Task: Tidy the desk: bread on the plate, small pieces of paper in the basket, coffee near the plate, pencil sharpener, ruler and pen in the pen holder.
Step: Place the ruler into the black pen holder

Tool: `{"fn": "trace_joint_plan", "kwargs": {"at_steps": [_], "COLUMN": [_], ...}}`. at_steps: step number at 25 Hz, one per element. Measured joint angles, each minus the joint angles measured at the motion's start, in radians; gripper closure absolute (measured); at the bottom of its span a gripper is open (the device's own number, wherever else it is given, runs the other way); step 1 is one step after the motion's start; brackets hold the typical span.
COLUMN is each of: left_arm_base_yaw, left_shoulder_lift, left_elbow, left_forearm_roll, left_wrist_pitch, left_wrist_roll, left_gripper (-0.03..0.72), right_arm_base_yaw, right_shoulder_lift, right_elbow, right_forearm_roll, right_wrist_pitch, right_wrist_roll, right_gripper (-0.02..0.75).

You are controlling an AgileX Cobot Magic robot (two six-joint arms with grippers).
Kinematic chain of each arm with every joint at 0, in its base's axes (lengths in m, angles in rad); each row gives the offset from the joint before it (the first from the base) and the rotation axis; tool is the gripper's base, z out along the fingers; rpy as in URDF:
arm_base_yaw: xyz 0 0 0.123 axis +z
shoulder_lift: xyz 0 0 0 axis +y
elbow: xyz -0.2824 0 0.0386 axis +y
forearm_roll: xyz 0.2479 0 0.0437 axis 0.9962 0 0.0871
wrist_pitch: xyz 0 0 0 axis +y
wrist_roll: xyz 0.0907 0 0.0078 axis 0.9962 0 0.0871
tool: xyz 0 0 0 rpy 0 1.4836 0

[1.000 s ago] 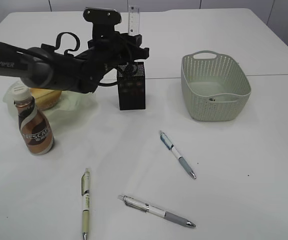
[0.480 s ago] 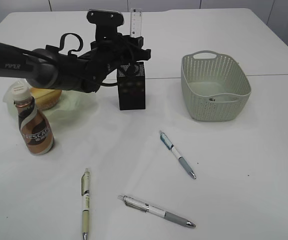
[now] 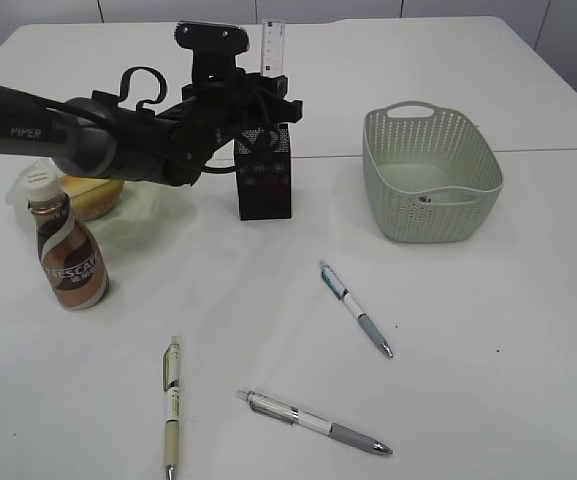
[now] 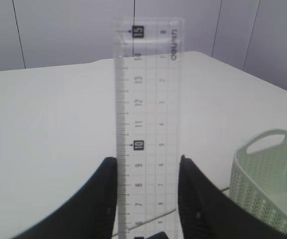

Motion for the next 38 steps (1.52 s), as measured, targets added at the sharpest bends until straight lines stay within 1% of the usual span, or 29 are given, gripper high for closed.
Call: {"fn": "trace_joint_plan", "kwargs": {"at_steps": [3, 9, 14, 21, 24, 28, 32, 38], "left_arm_base_yaw": [0.0, 0.0, 0.0, 0.0, 0.0, 0.0, 0.0, 0.0], "left_shoulder_lift": [0.0, 0.0, 0.0, -0.085, -0.147, -0.239, -0.317, -0.44], "left_elbow": [0.0, 0.0, 0.0, 0.0, 0.0, 0.0, 0.0, 0.0], "left_forearm_roll": [0.0, -0.018, -0.041, -0.045, -0.045, -0.03, -0.006, 0.069], "left_wrist_pitch": [0.004, 0.014, 0.039, 0.192, 0.281, 0.446, 0.692, 1.08], "left_wrist_roll": [0.0, 0.0, 0.0, 0.0, 0.0, 0.0, 0.0, 0.0], "left_gripper": [0.406, 0.336, 0.327, 0.326, 0.326, 0.326, 0.326, 0.324], "right_arm_base_yaw": [0.0, 0.0, 0.0, 0.0, 0.0, 0.0, 0.0, 0.0], "right_shoulder_lift": [0.0, 0.0, 0.0, 0.0, 0.0, 0.007, 0.077, 0.274], "right_elbow": [0.0, 0.0, 0.0, 0.0, 0.0, -0.024, -0.079, -0.195], "right_forearm_roll": [-0.002, -0.004, -0.004, -0.004, -0.004, -0.004, 0.005, 0.05], "right_wrist_pitch": [0.0, 0.0, 0.0, -0.002, -0.002, -0.002, 0.006, 0.006], "right_wrist_roll": [0.0, 0.0, 0.0, 0.0, 0.0, 0.02, 0.099, 0.182], "right_gripper": [0.333, 0.332, 0.332, 0.333, 0.332, 0.332, 0.333, 0.332]}}
